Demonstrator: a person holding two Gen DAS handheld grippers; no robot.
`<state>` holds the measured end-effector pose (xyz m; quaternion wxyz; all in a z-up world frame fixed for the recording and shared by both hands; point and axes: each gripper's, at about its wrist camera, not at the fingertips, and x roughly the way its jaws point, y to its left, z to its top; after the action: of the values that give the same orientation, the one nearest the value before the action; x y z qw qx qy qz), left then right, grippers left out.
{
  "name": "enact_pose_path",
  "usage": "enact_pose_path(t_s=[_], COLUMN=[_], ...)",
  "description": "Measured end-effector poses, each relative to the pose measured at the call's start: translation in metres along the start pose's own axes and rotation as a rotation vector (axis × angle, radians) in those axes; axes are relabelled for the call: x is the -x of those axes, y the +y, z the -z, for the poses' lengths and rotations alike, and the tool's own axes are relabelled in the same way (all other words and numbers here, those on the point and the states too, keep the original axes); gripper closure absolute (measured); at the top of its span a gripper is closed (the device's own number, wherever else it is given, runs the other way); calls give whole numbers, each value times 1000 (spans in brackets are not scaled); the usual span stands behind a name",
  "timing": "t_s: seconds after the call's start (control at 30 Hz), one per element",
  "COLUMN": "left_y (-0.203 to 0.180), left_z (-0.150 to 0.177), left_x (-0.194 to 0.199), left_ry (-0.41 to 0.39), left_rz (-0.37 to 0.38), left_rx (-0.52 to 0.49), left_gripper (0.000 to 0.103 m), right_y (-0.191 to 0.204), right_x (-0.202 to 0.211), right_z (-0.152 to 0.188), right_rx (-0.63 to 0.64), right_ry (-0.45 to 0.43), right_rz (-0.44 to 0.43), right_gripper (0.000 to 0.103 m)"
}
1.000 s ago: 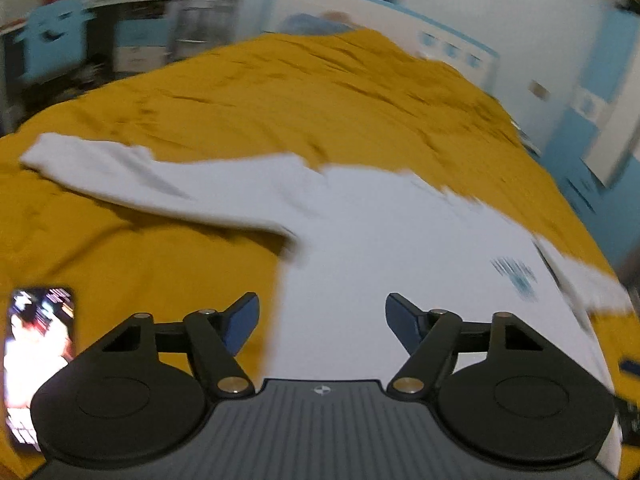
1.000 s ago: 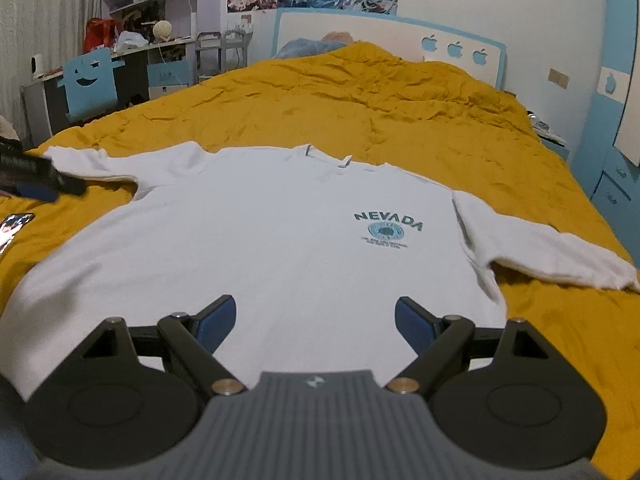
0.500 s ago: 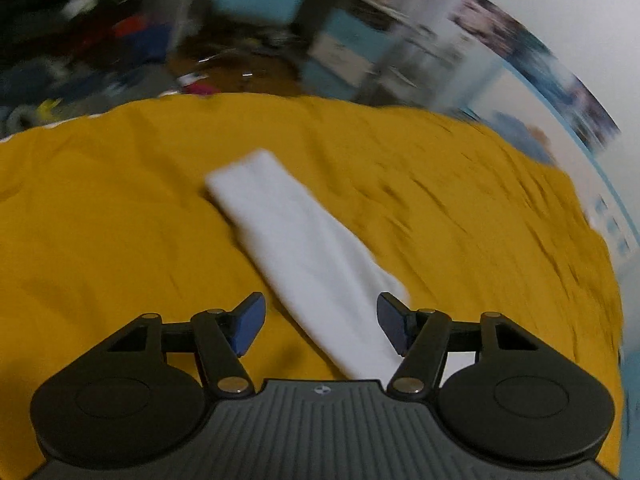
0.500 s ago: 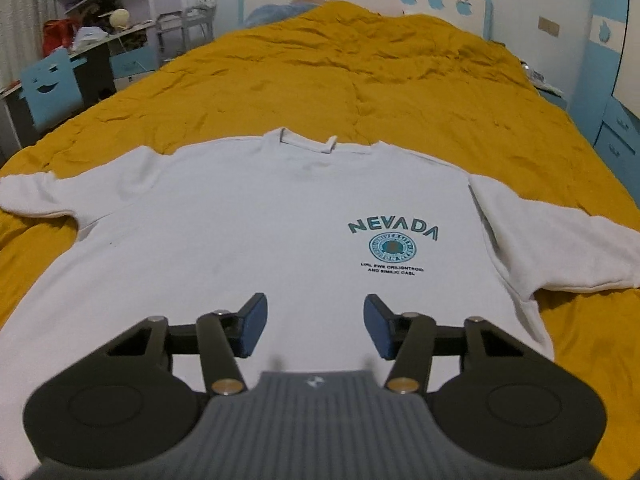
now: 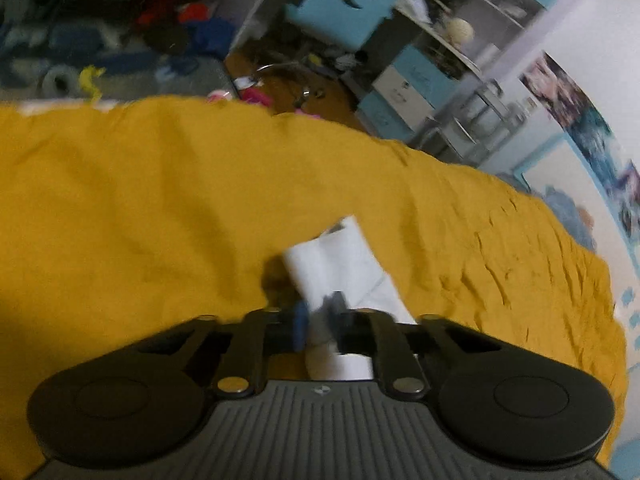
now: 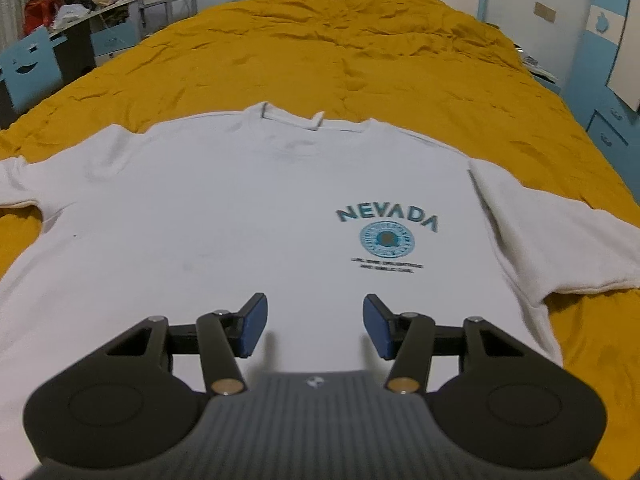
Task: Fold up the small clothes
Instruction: 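Grasp the sweatshirt sleeve cuff with the left gripper and lift it, then carry the sleeve across the sweatshirt body with the left gripper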
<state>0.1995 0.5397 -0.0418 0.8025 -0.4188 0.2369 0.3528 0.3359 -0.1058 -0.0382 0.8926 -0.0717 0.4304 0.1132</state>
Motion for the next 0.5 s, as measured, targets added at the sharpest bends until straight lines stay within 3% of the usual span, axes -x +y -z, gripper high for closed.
enact_pose_path(t_s=[0.13,0.3,0.5], left_y=[-38,-128,-244], left_z=[-2,14,75], left_x=[29,88,163], left_ry=[-64,-153,-190], left_rz=[44,153,318], left_rx=[-110,-339,-603], left_gripper=[97,98,98], right_y=[-10,-17,-25], right_x=[1,10,28], right_z=[4,8,12], right_rx=[-23,-37,-32], right_ry=[4,-28,-55], right_rz=[6,-21,-68], right_gripper=[53,54,57])
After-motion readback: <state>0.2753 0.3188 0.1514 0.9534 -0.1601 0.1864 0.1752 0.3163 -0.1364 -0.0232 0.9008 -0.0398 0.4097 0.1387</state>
